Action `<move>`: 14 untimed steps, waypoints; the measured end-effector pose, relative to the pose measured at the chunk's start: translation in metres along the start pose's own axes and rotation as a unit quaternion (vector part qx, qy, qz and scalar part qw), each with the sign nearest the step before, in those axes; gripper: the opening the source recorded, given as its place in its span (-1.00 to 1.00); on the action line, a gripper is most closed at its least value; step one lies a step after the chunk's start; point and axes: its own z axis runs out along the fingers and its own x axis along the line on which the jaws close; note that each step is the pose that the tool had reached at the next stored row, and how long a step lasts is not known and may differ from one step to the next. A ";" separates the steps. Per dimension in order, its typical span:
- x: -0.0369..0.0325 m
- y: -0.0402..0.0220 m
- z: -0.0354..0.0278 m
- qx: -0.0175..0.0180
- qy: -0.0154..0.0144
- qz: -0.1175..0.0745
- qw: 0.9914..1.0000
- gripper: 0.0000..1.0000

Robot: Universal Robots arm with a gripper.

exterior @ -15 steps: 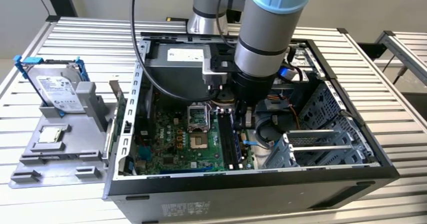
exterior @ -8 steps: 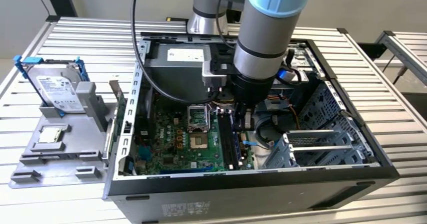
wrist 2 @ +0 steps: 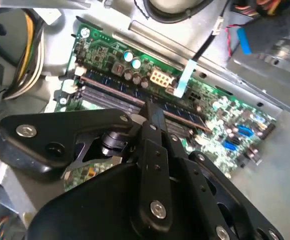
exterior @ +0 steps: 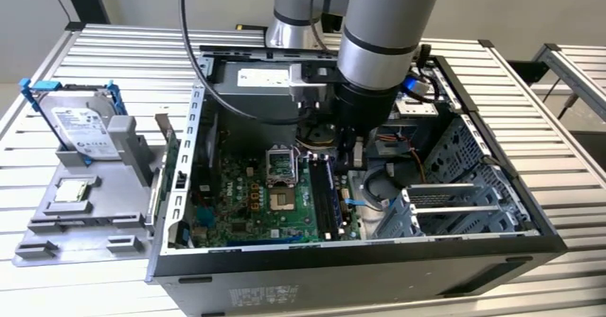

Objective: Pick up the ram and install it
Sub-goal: 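Press down the ram until it locks into place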

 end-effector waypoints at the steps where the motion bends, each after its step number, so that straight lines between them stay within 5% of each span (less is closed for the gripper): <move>1: 0.0002 -0.0001 -0.0045 0.000 0.000 0.000 1.000 -1.00; 6: 0.0010 -0.0006 -0.0263 0.000 0.000 0.000 1.000 -1.00; 14: 0.0010 -0.0006 -0.0270 0.000 0.000 0.000 1.000 -1.00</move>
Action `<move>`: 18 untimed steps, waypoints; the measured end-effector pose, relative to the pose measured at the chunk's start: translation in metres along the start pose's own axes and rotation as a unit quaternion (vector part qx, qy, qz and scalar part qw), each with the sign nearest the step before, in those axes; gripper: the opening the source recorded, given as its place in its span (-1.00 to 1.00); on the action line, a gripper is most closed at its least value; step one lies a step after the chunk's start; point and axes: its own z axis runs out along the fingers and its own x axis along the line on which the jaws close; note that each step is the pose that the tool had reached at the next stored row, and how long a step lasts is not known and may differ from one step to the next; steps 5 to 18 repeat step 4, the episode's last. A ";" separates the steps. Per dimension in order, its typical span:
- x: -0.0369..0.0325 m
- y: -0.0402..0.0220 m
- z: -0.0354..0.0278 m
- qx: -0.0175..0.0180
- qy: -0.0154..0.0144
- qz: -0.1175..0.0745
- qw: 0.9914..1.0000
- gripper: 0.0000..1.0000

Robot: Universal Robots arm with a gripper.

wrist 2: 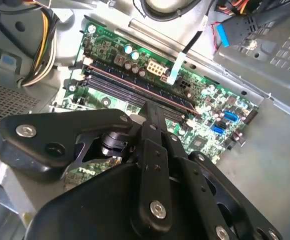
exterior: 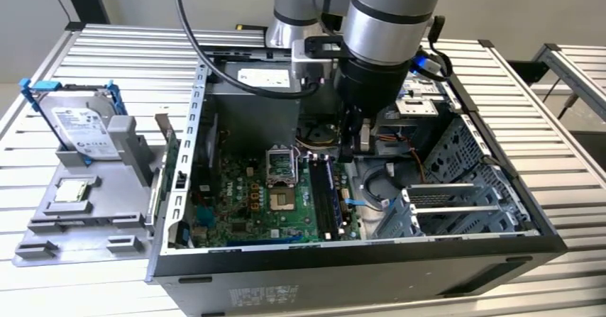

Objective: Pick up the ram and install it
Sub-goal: 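Press down the ram until it locks into place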

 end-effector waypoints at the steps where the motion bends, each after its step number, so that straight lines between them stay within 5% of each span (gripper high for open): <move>1: 0.0000 0.0000 0.0000 0.000 0.000 0.000 1.000 -1.00; 18: 0.0000 0.0000 -0.0002 0.000 0.000 0.000 1.000 -1.00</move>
